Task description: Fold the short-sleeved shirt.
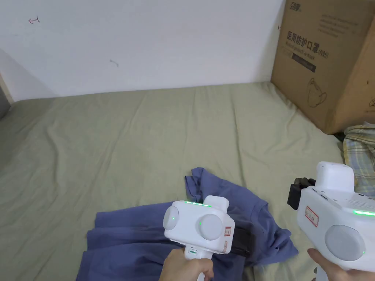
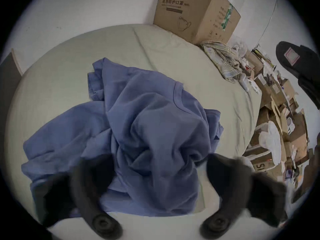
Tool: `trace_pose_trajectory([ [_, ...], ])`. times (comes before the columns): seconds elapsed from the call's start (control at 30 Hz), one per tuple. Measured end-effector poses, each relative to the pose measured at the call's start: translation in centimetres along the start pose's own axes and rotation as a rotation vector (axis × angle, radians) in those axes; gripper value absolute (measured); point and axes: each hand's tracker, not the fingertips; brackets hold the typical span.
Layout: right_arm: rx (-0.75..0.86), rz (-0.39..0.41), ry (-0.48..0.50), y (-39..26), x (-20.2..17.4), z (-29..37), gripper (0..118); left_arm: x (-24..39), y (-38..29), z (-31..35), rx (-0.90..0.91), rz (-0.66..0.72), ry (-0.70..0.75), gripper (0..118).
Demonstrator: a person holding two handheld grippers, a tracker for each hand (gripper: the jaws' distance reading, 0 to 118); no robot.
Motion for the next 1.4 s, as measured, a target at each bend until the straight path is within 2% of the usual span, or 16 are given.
trace_pose_trajectory([
  [0.13,-0.016,0.042,0.033,0.0,-1.6,-0.2,1,-2.3,0.6,2.6,0.014,0.052,-0.002,116],
  [0.2,-0.023,0.060,0.060,-0.1,-2.5,-0.4,1,-3.8,1.1,4.7,0.044,0.057,0.013,108],
  [0.27,-0.032,0.077,0.087,-0.1,-3.4,-0.6,1,-5.6,1.7,7.0,0.087,0.074,0.066,81],
  [0.37,-0.055,0.106,0.126,-0.3,-4.8,-1.0,1,-8.6,1.4,9.7,0.136,0.127,0.108,20],
  [0.43,-0.073,0.116,0.158,-0.6,-5.6,-1.4,1,-10.6,0.5,10.4,0.105,0.130,0.167,0],
  [0.6,-0.091,0.182,0.162,-1.5,-7.6,-2.2,1,-15.6,-2.7,10.1,0.071,0.284,0.202,0],
  [0.7,-0.127,0.162,0.187,-1.6,-8.1,-3.5,1,-18.0,-3.6,10.1,0.086,0.330,0.215,0],
  [0.8,-0.145,0.160,0.194,-1.5,-8.4,-4.6,1,-20.5,-2.9,10.4,0.074,0.355,0.257,12],
  [0.83,-0.147,0.171,0.191,-1.5,-8.6,-5.0,1,-21.6,-2.5,10.5,0.059,0.374,0.270,19],
  [0.93,-0.154,0.181,0.185,-1.0,-8.8,-6.4,1,-23.9,-1.0,10.3,0.091,0.417,0.304,90],
  [1.03,-0.175,0.149,0.202,-0.6,-8.8,-7.8,1,-26.1,0.7,8.6,0.062,0.446,0.307,105],
  [1.17,-0.198,0.135,0.207,-0.5,-8.7,-9.4,1,-27.4,1.2,4.9,-0.035,0.442,0.331,98],
  [1.2,-0.204,0.141,0.202,-0.6,-8.7,-9.8,1,-27.6,1.0,3.9,-0.065,0.448,0.301,82],
  [1.23,-0.211,0.150,0.195,-0.7,-8.6,-10.2,1,-27.7,0.7,3.0,-0.080,0.464,0.302,50],
  [1.33,-0.233,0.153,0.184,-0.9,-8.1,-11.0,1,-26.8,0.1,2.9,-0.043,0.440,0.363,35],
  [1.4,-0.248,0.140,0.187,-1.0,-7.6,-11.6,1,-26.3,0.5,3.1,-0.043,0.391,0.383,7],
])
